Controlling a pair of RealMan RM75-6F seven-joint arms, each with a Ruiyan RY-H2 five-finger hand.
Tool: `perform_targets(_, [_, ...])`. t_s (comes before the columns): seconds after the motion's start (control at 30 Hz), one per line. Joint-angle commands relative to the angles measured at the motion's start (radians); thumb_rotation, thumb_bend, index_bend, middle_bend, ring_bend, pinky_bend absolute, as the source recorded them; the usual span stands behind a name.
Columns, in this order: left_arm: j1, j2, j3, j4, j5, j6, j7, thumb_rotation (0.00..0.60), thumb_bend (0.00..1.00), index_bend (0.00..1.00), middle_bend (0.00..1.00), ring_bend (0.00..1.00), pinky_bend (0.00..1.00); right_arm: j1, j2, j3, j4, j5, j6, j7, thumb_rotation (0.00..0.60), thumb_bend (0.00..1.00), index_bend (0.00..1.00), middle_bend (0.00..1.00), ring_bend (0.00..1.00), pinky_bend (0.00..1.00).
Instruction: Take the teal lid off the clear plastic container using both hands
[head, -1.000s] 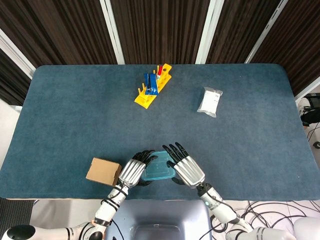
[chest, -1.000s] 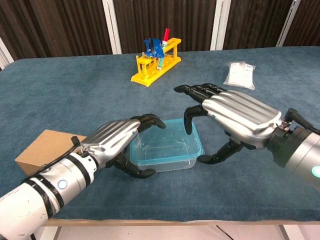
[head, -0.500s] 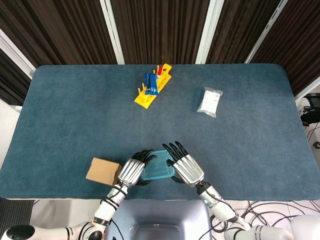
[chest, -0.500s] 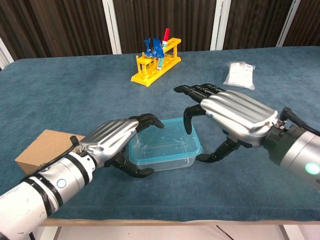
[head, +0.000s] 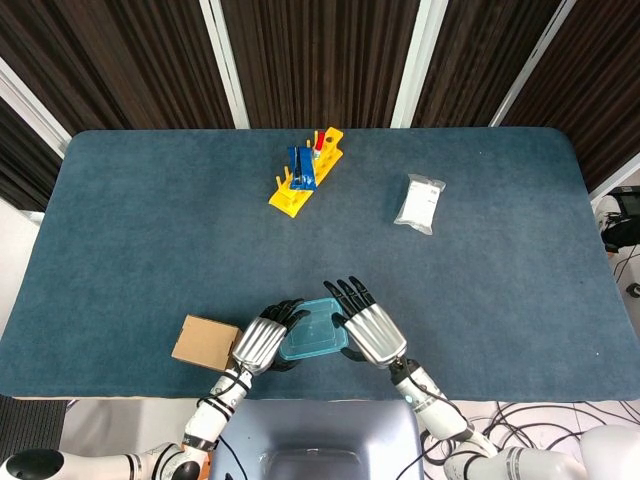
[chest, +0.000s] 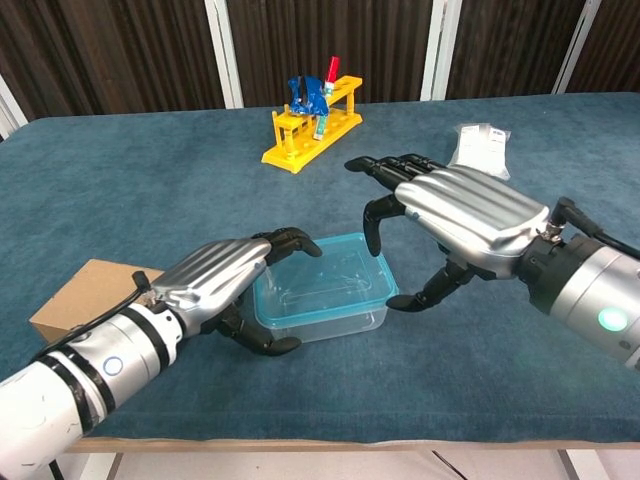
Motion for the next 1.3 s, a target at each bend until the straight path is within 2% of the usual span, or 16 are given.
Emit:
perform_targets(0.03, [0.001,0.004,0.003,-0.003,0.001,-0.002,0.001,0.6,0.29,0.56,0.46,0.29,0.4,0.005,-0.005,0.003,0.0,0.003,0.001,-0.005,0.6,0.1,0.51,0.0,0.0,0.0])
perform_targets(0.57, [0.004,0.031,0.009,-0.029,-0.004,-0.007,0.011,0.6,0.29,0.57,0.48,0.29,0.41,0.02,-0.047,-0.031,0.084,-0.042,0.049,0.048,0.6,0.12,0.52,0.0,0.0,0.0])
perform_targets(1.3, [0.005,0.049,0.022,-0.041,-0.005,-0.017,0.026,0.6,0.29,0.58,0.49,0.3,0.41,0.052,-0.073,0.023,0.048,-0.009,0.06,0.021,0.6,0.12,0.51,0.0,0.0,0.0])
